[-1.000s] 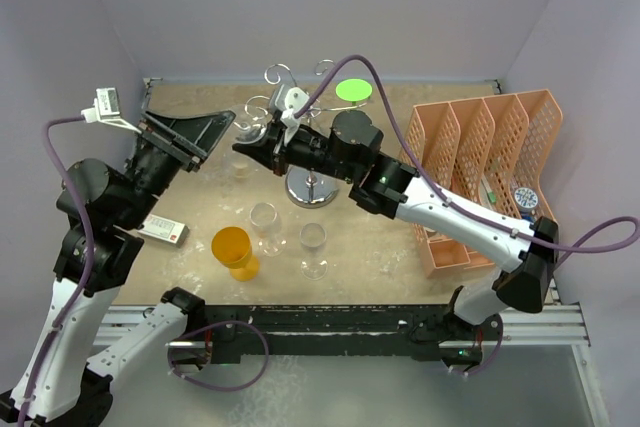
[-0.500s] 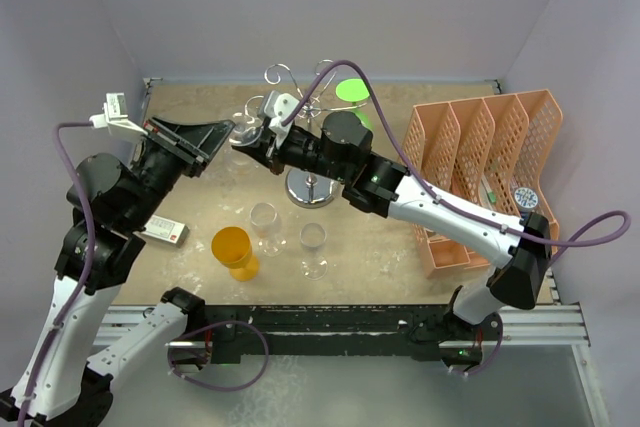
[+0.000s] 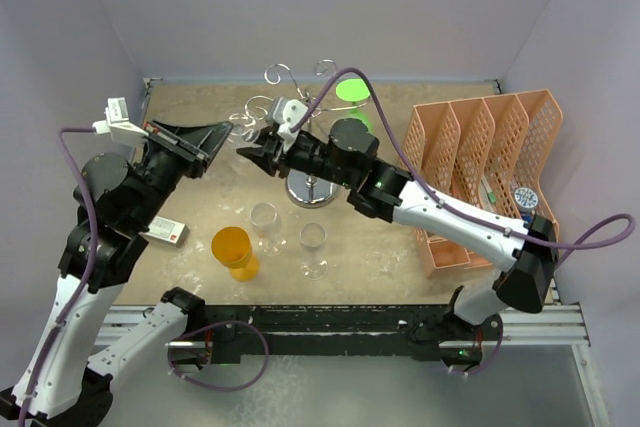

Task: Place the wine glass upside down on the wine glass rack

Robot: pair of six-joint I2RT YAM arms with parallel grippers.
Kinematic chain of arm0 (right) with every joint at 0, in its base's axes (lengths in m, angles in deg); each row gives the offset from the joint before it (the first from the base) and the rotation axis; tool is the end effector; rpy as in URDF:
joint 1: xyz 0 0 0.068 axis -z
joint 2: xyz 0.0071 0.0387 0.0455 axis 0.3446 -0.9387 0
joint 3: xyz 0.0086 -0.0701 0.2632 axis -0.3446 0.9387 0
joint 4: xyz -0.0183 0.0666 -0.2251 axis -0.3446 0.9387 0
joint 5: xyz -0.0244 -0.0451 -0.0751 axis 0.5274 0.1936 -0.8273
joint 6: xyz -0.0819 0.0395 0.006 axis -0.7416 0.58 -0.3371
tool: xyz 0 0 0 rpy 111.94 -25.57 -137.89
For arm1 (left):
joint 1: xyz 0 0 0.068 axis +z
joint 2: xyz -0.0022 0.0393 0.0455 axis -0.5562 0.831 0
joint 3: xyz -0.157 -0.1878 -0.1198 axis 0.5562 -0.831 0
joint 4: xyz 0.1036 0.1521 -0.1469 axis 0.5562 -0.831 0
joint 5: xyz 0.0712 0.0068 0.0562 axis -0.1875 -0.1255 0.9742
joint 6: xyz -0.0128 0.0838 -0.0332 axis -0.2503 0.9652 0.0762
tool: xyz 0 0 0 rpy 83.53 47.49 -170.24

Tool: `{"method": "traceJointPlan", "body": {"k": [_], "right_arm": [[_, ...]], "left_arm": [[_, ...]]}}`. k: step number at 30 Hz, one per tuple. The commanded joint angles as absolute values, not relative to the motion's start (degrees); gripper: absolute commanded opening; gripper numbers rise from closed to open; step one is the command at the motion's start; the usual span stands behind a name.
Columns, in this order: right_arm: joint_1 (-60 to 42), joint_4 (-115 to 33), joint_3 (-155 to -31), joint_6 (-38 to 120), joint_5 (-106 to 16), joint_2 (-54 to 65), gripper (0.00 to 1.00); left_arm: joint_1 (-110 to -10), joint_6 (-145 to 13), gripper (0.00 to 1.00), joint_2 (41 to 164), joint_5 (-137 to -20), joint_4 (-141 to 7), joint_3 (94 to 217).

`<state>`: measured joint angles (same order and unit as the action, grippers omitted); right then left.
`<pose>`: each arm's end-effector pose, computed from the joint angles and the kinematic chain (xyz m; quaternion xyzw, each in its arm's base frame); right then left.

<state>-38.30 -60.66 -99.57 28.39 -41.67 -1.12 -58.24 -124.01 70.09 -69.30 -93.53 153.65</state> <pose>0.1853 0.3330 0.4512 -0.3947 0.4812 0.4016 0.6719 0.1351 -0.0600 0.4552 -0.2686 0.6333 -0.5261 0.5000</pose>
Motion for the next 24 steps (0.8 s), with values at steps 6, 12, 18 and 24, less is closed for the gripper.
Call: {"method": "traceJointPlan", "body": {"k": [6, 12, 18, 24], "right_arm": [[-38.7, -72.3, -92.5, 35.3, -41.1, 10.9, 0.60], [-38.7, -72.8, -88.2, 39.2, -41.5, 17.1, 0.63], [-38.7, -72.0, -82.9, 43.9, -44.1, 25.2, 0.63], [-38.7, -73.1, -76.8, 45.6, -47.0, 32.5, 0.63]], "left_arm": [[-58.1, -125.7, 0.00, 67.1, -52.0, -91.5, 155.0], [-58.1, -126.7, 0.00, 66.4, -49.8, -91.4, 153.0], [-58.1, -126.9, 0.00, 67.5, -50.8, -91.9, 151.0], [-58.1, -126.5, 0.00, 70.1, -54.5, -87.3, 146.7]]}}
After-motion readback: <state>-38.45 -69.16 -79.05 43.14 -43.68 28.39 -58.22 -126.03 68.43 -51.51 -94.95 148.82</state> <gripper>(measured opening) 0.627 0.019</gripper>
